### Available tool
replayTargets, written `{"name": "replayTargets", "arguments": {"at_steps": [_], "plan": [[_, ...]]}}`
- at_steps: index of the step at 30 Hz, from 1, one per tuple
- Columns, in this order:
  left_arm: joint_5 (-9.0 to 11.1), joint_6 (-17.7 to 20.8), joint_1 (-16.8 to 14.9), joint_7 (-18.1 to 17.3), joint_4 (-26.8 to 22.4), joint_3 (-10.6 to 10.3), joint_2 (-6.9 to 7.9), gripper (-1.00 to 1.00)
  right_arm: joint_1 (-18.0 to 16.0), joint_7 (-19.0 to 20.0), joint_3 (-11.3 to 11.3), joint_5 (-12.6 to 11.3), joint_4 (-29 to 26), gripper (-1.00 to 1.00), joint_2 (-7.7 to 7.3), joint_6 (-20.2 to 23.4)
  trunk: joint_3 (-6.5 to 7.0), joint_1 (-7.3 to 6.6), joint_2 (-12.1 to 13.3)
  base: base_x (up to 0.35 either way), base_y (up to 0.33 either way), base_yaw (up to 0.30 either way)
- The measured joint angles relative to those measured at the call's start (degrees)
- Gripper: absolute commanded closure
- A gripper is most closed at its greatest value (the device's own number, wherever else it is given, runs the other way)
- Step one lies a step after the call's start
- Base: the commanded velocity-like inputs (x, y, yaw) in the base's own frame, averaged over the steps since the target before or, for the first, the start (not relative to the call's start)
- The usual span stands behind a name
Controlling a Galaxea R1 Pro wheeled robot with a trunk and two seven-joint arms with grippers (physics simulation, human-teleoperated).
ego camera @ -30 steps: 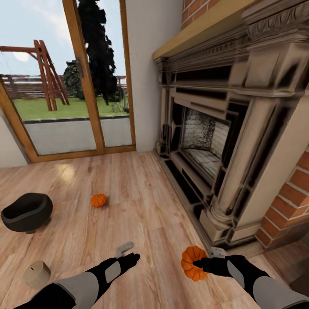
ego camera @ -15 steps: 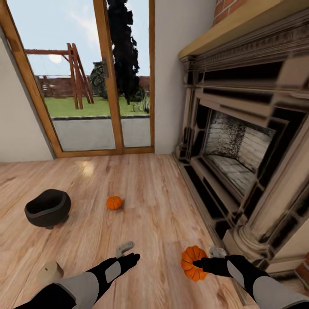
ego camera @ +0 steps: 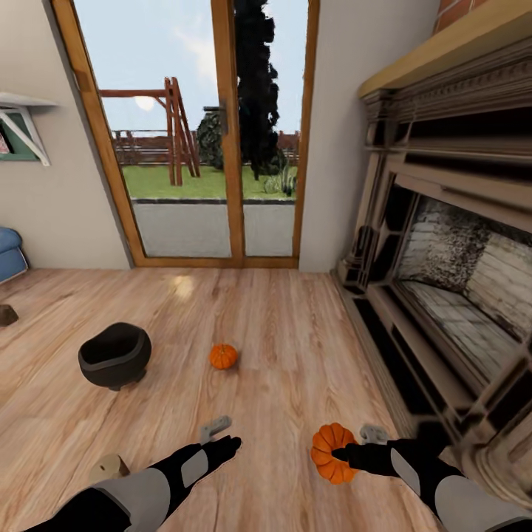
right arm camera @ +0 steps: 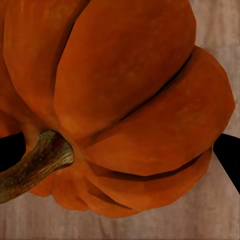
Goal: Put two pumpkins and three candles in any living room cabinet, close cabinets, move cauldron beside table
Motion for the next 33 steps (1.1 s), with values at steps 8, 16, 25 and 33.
{"name": "replayTargets", "arguments": {"at_steps": [8,16,25,33], "plan": [[0.0,0.0,0.0,0.0,0.0,0.0,0.0,-1.0,0.0,0.0,0.0,0.0,0.0,1.0,0.31,-0.1,0.0,-0.01,0.0,0.286,0.0,0.291],[0.0,-0.1,0.0,0.0,0.0,0.0,-0.01,-1.0,0.0,0.0,-0.1,-0.2,0.0,1.0,0.34,-0.1,0.0,0.01,0.0,0.249,0.0,0.168],[0.0,-0.1,0.0,0.0,0.0,0.0,-0.09,-1.0,0.0,0.1,-0.1,-0.2,0.0,1.0,0.35,-0.1,0.0,0.01,0.0,0.085,-0.035,0.004],[0.0,-0.1,0.0,0.0,0.0,-0.1,-0.09,-1.0,0.0,0.0,-0.1,-0.2,0.0,1.0,0.35,-0.2,0.0,0.0,0.0,0.273,-0.181,0.0]]}}
